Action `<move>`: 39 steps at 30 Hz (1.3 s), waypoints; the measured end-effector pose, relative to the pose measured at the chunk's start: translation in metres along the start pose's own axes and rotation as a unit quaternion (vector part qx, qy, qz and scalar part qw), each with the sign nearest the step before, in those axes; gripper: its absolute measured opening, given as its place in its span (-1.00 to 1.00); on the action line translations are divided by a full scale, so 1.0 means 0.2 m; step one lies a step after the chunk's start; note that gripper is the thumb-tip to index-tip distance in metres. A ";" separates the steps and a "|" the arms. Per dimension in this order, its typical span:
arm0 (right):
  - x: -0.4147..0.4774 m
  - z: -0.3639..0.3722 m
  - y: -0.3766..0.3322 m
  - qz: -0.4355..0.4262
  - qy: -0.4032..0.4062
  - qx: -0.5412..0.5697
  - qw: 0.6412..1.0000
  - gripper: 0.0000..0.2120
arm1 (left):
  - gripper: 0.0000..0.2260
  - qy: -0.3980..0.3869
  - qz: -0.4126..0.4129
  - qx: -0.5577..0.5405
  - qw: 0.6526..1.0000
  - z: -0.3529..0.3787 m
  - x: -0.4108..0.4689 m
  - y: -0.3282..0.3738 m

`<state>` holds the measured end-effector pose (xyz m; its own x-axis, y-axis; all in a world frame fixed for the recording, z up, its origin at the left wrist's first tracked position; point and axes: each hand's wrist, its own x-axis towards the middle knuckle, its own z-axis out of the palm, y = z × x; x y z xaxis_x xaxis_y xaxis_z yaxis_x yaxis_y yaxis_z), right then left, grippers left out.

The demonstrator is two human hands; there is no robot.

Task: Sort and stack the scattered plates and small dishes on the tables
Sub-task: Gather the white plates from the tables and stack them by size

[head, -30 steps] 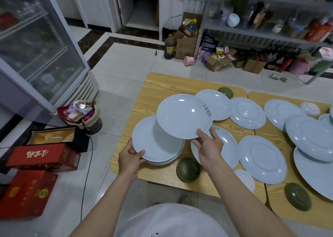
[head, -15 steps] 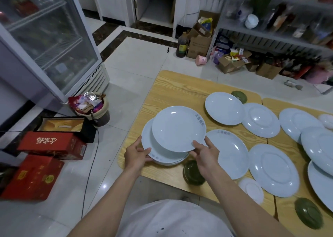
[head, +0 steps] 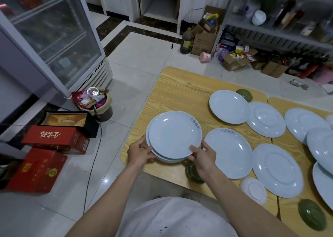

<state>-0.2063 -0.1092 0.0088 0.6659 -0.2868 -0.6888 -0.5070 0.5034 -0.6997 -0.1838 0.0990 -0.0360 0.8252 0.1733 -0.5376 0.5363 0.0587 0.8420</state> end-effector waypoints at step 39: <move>0.11 0.05 0.05 -0.038 0.096 -0.279 0.955 -0.32 | -0.40 -0.017 -0.012 0.015 1.000 -0.01 0.00 0.03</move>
<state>-0.1916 -0.1029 -0.0104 0.6274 -0.4767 -0.6158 -0.7090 -0.0227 -0.7048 -0.1814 0.1003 -0.0304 0.8174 0.1393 -0.5590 0.5603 0.0334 0.8276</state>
